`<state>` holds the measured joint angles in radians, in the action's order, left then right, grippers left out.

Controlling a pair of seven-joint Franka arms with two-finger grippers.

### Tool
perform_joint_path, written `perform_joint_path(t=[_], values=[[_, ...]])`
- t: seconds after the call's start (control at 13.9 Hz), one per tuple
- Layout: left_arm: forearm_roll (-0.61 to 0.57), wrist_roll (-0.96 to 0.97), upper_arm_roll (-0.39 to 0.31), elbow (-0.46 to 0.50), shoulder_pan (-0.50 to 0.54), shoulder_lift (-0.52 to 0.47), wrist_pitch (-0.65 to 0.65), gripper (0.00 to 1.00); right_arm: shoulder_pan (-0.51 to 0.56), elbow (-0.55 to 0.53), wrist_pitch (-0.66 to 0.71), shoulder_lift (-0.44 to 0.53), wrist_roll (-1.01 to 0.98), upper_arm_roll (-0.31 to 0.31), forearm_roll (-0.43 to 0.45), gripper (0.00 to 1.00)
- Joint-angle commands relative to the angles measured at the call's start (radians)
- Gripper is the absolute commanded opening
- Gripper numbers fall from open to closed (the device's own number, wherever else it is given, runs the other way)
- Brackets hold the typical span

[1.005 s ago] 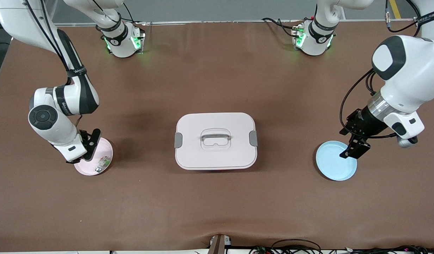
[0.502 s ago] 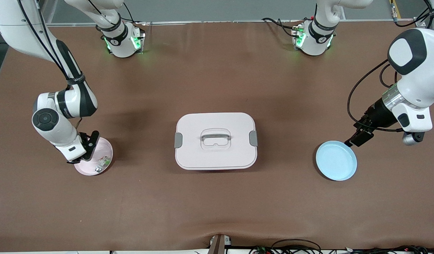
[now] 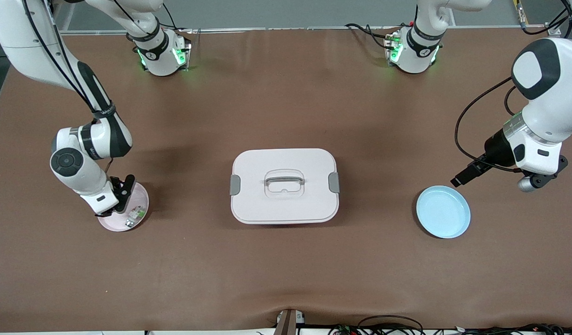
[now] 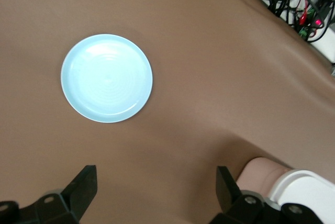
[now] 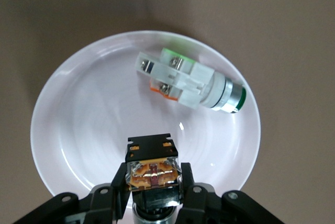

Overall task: Transfer orange switch to right arm and place
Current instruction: 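Lower the switch onto the pink plate and open the right gripper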

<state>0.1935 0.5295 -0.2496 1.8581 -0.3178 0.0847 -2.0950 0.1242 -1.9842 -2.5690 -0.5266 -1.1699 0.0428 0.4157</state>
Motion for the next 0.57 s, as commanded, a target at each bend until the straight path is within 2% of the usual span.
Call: perform_joint_path(t=[0.0, 0.14, 0.29, 0.5], values=[[-0.057, -0.014, 0.003, -0.026, -0.003, -0.014, 0.056, 1.00, 0.023, -0.002, -0.008, -0.007, -0.001, 0.012, 0.026, 0.00], [-0.088, -0.073, 0.003, -0.092, -0.001, 0.007, 0.160, 1.00, 0.038, -0.001, -0.022, -0.026, -0.001, 0.014, 0.046, 0.00], [-0.123, -0.221, 0.001, -0.132, 0.000, 0.020, 0.216, 1.00, 0.040, -0.001, -0.030, -0.029, 0.001, 0.014, 0.048, 0.00], [-0.131, -0.243, 0.000, -0.184, 0.003, 0.012, 0.266, 1.00, 0.038, -0.001, -0.033, -0.029, 0.001, 0.014, 0.051, 0.00]])
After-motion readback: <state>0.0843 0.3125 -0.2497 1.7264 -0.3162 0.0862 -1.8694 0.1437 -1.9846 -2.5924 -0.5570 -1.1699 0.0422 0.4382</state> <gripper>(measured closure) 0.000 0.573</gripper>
